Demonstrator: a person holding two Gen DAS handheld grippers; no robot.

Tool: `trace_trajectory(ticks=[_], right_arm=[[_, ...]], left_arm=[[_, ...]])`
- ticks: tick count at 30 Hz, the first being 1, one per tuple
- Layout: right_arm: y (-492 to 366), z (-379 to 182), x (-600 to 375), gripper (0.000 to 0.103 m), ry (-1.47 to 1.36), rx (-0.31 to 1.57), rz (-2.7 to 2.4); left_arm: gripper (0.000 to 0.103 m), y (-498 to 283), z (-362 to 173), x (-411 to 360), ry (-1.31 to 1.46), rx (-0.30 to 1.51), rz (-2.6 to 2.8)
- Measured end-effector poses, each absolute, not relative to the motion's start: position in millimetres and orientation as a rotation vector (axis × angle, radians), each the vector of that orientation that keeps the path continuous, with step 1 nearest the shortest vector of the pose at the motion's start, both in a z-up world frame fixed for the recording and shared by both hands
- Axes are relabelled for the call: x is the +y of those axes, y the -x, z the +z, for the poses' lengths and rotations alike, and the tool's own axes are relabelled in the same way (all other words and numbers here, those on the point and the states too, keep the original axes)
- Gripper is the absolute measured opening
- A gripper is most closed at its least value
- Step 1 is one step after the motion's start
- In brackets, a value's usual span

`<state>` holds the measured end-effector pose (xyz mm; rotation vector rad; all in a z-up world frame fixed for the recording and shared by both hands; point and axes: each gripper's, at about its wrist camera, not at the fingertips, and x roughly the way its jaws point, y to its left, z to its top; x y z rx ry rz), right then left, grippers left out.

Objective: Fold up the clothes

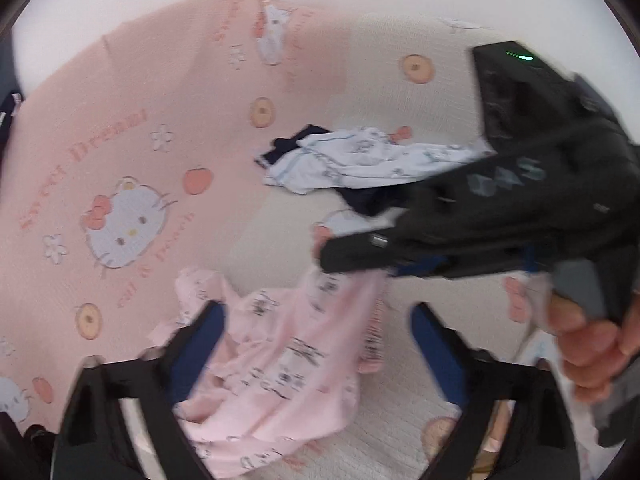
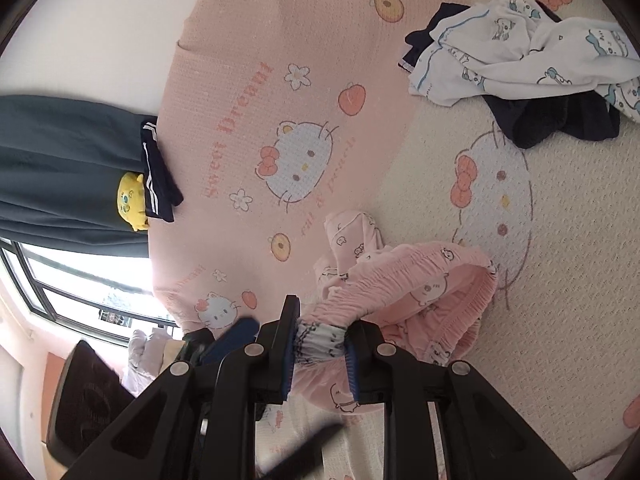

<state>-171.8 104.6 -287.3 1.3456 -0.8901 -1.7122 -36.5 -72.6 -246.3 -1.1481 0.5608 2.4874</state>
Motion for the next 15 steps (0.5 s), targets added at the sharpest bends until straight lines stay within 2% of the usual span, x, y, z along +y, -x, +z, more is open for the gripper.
trace_trajectory(ticks=[1, 4, 8, 11, 12, 13, 14, 15], right_arm=[[172.0, -288.0, 105.4, 0.021, -1.346, -0.901, -1.705], [172.7, -290.3, 107.5, 0.021, -1.345, -0.936, -1.677], [174.1, -293.3, 106.5, 0.021, -1.351, -0.939, -1.652], [175.3, -296.5, 109.5, 0.023, -1.354, -0.958, -1.658], [175.8, -297.3, 112.7, 0.035, -1.348, -0.979, -1.665], [176.2, -298.1, 116.1, 0.044, -1.34, -1.001, -1.671], [177.0, -298.7, 119.7, 0.058, -1.339, -1.012, -1.682], [177.9, -299.3, 123.3, 0.062, -1.34, -1.02, -1.695]], left_arm=[[0.065, 40.3, -248.8, -71.9, 1.167, 0.573, 2.483], [0.057, 48.7, -256.4, -69.6, 1.216, 0.584, 2.462], [0.02, 48.9, -262.9, -65.4, 1.224, 0.599, 2.45], [0.017, 50.1, -264.9, -63.6, 1.228, 0.603, 2.451], [0.017, 51.1, -264.3, -65.4, 1.236, 0.595, 2.459], [0.017, 52.8, -263.0, -69.5, 1.249, 0.579, 2.472], [0.016, 55.3, -261.1, -75.5, 1.261, 0.555, 2.49], [0.016, 57.8, -259.3, -81.5, 1.272, 0.531, 2.508]])
